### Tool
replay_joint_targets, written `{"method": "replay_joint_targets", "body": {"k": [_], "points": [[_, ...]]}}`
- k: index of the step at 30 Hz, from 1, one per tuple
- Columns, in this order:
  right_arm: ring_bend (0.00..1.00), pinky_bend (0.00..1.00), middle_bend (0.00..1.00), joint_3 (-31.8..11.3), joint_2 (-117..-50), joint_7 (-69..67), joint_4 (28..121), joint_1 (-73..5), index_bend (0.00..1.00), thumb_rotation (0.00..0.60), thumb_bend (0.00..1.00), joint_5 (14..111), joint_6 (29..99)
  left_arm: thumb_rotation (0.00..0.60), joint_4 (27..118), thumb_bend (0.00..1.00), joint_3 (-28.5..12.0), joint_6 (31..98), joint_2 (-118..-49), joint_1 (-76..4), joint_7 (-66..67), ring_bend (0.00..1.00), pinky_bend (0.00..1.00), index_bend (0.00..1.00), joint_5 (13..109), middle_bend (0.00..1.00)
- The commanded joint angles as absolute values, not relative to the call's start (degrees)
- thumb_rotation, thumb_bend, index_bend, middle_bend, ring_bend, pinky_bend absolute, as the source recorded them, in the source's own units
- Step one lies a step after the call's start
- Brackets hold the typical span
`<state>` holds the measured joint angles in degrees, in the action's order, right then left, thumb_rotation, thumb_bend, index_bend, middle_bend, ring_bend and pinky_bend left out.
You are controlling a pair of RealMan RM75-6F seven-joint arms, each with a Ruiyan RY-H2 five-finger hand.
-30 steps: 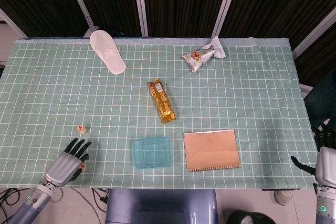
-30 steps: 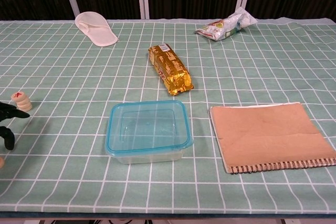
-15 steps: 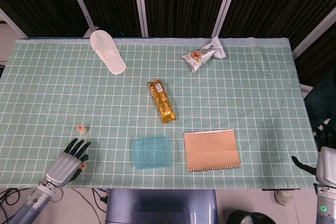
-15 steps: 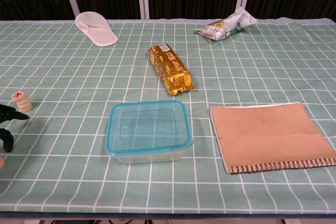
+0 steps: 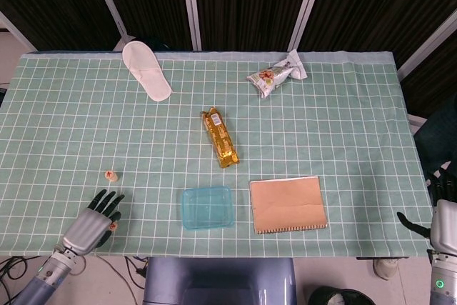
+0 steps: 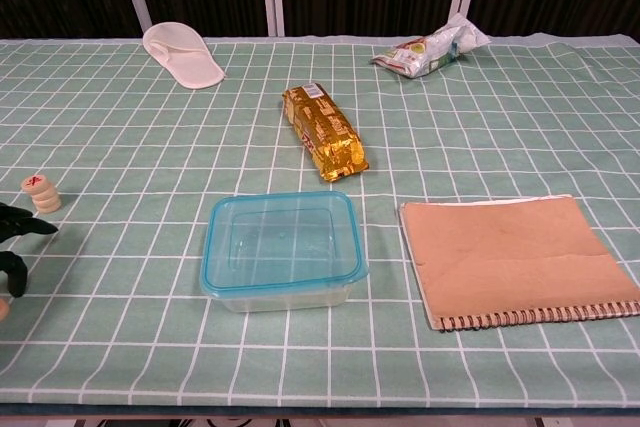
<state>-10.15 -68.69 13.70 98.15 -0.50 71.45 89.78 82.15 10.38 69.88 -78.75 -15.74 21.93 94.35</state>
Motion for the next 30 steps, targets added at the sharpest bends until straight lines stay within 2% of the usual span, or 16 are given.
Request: {"method": "replay_joint_targets", "body": {"k": [1,30], "points": [[0.07,0.00,0.07,-10.15,-68.71,13.74,98.13,-0.50,0.15,0.600,0.20,71.46,89.80,0.600,82.17,0.33,10.29,69.85,-78.77,-15.72,22.04,0.00,0.06,0.42,94.43,0.07],[0.07,0.00,0.07,-10.42,-68.81,14.07,98.22,-0.39,0.15,0.600,0.20,71.01,90.07,0.600,82.17,0.34,9.57,69.48,-78.71,-15.34,22.00,0.00,0.07,0.48,94.85,0.07]]}}
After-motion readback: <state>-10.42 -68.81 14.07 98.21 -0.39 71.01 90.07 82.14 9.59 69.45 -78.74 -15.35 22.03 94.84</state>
